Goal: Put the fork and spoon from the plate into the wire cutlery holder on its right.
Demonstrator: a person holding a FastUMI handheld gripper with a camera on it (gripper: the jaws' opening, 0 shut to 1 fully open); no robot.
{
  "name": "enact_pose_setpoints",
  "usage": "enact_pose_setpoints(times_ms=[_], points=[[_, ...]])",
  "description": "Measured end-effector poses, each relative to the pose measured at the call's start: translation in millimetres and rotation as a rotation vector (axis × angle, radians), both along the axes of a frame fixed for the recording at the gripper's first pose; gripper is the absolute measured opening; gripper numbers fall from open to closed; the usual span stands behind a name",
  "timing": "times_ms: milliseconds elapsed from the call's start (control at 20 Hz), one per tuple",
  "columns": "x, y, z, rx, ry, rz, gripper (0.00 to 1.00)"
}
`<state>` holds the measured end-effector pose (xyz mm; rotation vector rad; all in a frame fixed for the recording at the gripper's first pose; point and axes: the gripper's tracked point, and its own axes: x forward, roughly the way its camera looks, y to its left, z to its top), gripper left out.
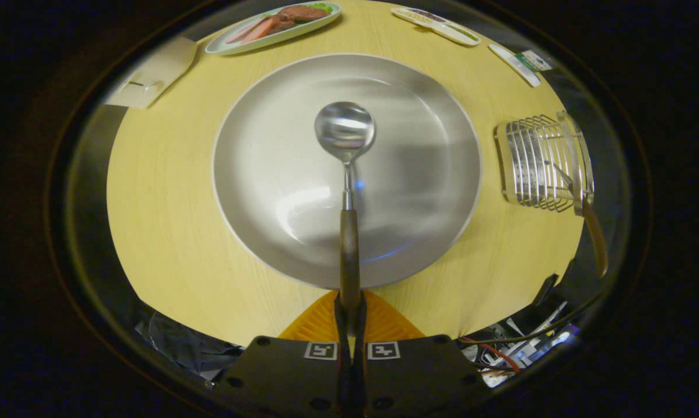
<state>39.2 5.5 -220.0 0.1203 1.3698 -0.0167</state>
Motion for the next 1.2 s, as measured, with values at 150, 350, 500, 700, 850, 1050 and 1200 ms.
enact_pose_setpoints(times_ms=[150,350,500,700,850,1050,1200], points=[[-6.0,-1.8,13.7,0.015,0.003,-0.032,0.05],[-12.8,-7.5,30.1,0.030,-0.003,-0.092,0.05],[-21.8,-13.1,45.3,0.022,0.005,-0.111,0.05],[-19.0,-20.6,67.9,0.026,-0.021,-0.134,0.05],[-24.6,-26.8,89.5,0.028,-0.030,-0.147,0.05],[-33.3,-44.9,117.3,0.042,-0.031,-0.197,0.05],[-32.1,-70.0,127.7,0.046,-0.038,-0.258,0.05]])
